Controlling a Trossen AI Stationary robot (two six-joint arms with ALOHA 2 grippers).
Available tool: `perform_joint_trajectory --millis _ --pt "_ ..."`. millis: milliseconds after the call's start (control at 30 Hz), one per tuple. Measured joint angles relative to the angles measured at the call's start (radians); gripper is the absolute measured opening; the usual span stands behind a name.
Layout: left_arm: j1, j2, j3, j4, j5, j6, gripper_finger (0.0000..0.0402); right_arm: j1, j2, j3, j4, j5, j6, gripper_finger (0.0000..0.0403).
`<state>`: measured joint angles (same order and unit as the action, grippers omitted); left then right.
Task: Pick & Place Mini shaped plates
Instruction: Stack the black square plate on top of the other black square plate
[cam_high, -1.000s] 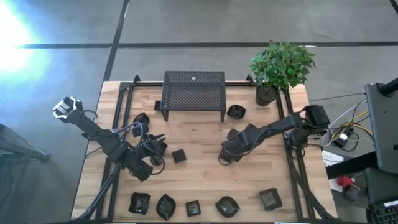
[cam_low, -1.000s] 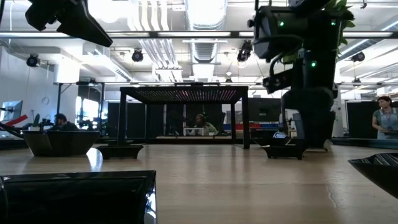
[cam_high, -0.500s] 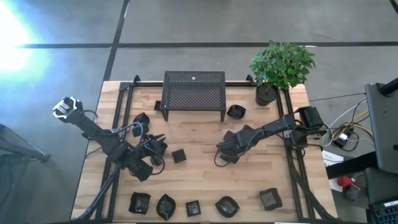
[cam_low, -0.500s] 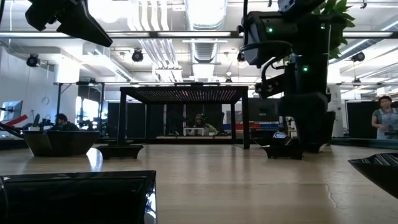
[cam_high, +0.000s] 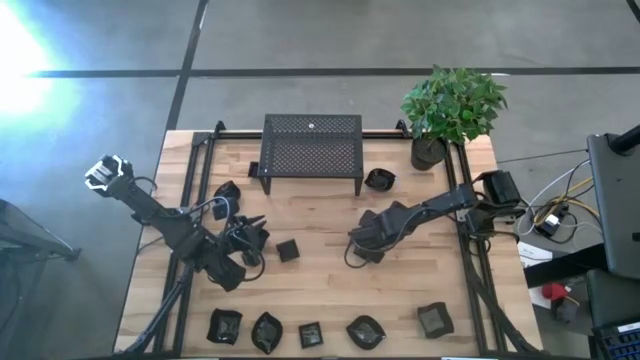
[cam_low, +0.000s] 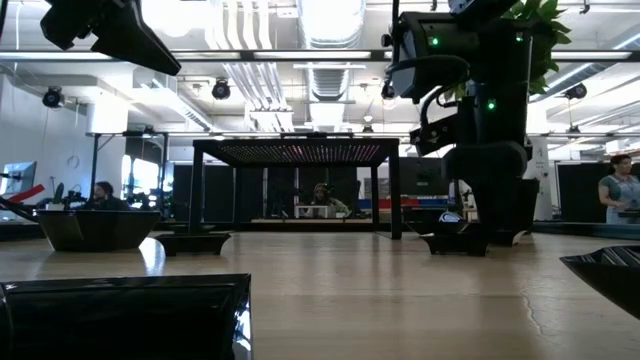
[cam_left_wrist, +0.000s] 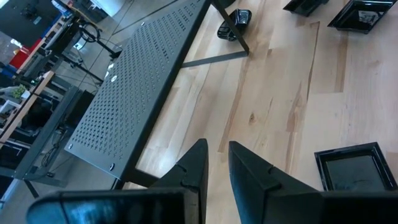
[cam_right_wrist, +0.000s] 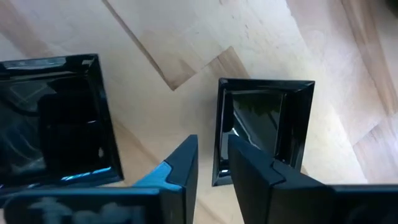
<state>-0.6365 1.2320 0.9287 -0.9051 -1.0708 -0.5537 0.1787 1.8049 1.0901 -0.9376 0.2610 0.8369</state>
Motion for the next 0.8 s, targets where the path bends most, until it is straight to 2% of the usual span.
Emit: perform_joint_trajectory --millis 367,800 --pt "0.000 0.000 0.000 0.000 0.000 -0.001 0.0060 0.000 -0.009 -0.024 -0.008 -0.008 0.020 0.0091" --pt "0.000 0.000 0.000 0.000 0.000 -0.001 0.0060 -0.002 -0.006 -0.080 0.059 0.004 -0.014 0.0073"
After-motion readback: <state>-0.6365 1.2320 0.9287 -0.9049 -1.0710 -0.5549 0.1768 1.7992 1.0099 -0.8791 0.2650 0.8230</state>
